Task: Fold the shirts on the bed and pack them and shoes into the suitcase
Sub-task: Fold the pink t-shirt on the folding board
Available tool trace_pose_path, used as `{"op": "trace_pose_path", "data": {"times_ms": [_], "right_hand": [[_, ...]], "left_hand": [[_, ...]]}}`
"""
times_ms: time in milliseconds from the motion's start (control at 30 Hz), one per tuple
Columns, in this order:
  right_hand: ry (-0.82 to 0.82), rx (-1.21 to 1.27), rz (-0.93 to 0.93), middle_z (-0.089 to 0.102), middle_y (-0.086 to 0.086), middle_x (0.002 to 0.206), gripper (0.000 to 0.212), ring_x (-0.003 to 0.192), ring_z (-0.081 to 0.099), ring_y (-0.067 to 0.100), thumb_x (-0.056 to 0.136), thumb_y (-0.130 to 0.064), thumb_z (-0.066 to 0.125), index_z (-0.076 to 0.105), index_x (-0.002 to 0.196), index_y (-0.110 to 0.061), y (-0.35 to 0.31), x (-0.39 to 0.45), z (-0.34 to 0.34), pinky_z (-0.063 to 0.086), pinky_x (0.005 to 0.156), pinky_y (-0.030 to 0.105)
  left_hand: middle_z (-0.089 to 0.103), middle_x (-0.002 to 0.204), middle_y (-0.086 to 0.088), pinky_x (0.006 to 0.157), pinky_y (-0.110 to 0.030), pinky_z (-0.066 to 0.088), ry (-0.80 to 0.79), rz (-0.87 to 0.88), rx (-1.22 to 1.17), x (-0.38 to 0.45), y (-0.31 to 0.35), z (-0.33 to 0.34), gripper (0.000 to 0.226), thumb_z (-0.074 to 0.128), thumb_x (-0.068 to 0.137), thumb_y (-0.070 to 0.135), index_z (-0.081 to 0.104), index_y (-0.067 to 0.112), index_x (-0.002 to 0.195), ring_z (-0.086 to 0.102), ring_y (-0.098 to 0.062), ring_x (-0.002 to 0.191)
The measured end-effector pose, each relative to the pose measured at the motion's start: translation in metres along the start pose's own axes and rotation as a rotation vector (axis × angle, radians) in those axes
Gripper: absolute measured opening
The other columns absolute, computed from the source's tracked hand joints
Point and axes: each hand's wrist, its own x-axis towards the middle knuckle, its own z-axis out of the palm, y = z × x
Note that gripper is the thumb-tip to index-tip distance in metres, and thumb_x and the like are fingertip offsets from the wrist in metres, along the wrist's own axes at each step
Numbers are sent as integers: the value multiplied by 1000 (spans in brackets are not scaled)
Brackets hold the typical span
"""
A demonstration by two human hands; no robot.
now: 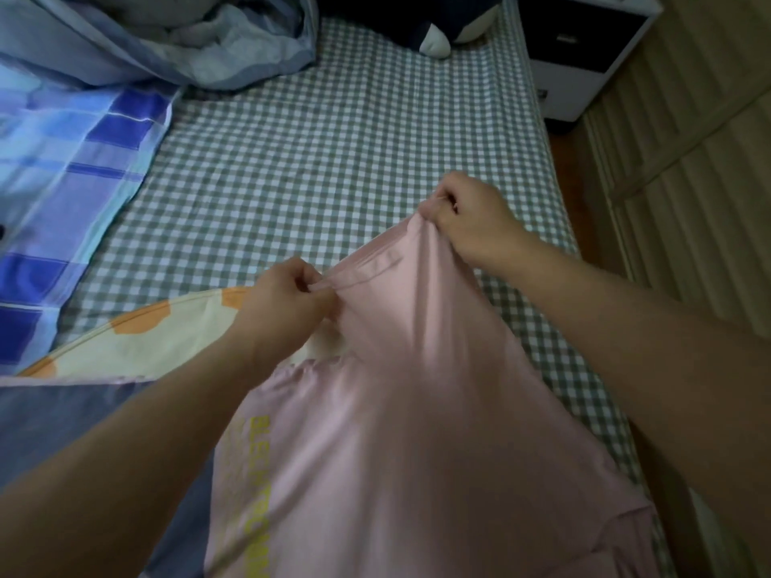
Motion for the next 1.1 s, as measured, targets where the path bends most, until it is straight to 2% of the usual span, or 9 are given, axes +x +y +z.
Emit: {"op": "trace_pose_path", "data": {"times_ms": [200, 300, 400, 467, 567, 700, 833, 1000, 1100], "right_hand": [[8, -266, 16, 66, -1, 103, 18, 92, 59, 19, 105, -29, 47, 61, 112, -21, 26, 12, 37, 41, 74, 32], [-57, -406, -32, 67, 4, 109, 26, 100, 61, 25, 106, -29, 42, 65, 110, -18, 41, 13, 44, 47, 83, 37], [-109, -512, -31, 55, 1, 121, 35, 113, 50, 24, 106, -40, 37, 62, 119, -21, 42, 8, 45, 43, 97, 41], [-155, -573, -166, 46, 1, 146, 57, 133, 39, 26, 101, -55, 27, 52, 141, -22, 29, -3, 50, 31, 113, 43], [-346, -638, -344, 39, 1, 156, 87, 144, 31, 23, 89, -70, 7, 33, 155, -20, 17, -32, 61, 16, 123, 44], [-359, -779, -353, 58, 5, 126, 89, 120, 49, 26, 88, -81, 5, 52, 127, -17, 27, -47, 70, 31, 111, 41], [-263, -765, -330, 72, 6, 98, 40, 96, 62, 30, 102, -57, 37, 53, 100, -20, 5, -48, 50, 33, 80, 35], [161, -576, -553, 62, 10, 61, 42, 56, 60, 33, 98, -45, 44, 54, 75, -11, -5, -102, 11, 44, 65, 38], [226, -478, -528, 56, 13, 59, 46, 53, 54, 33, 99, -44, 44, 51, 69, -10, -19, -169, -22, 28, 62, 39]], "left_hand": [[72, 73, -12, 58, -39, 56, 61, -101, -208, 4, -21, 17, 3, 59, 98, 11, 59, 14, 98, 68, -31, 65], [73, 82, -10, 75, -45, 60, 69, -35, -36, 9, -30, 23, 15, 52, 102, 19, 55, 22, 117, 72, -27, 76], [66, 97, 2, 83, -36, 49, 78, 155, 183, 3, -30, 17, 38, 54, 102, 30, 47, 18, 137, 62, -15, 83], [61, 111, -4, 84, -37, 46, 91, 325, 398, -10, -41, -6, 39, 52, 100, 40, 48, 20, 133, 59, -23, 93], [64, 94, -9, 74, -47, 52, 57, 486, 779, -31, -82, -71, 37, 36, 98, 54, 55, 22, 104, 64, -37, 86], [59, 73, -5, 58, -44, 50, -21, 526, 1100, -51, -137, -151, 54, 27, 99, 62, 55, 19, 82, 64, -35, 67], [63, 75, -7, 48, -39, 43, 91, 518, 1118, -55, -149, -178, 41, 39, 102, 55, 41, 21, 79, 65, -36, 63], [63, 71, -10, 44, -31, 31, 151, 572, 1127, -99, -141, -200, 39, 48, 100, 53, 39, 19, 82, 61, -38, 48], [59, 68, -9, 45, -31, 29, 102, 621, 1113, -159, -128, -220, 42, 40, 94, 55, 43, 15, 81, 60, -36, 49]]}}
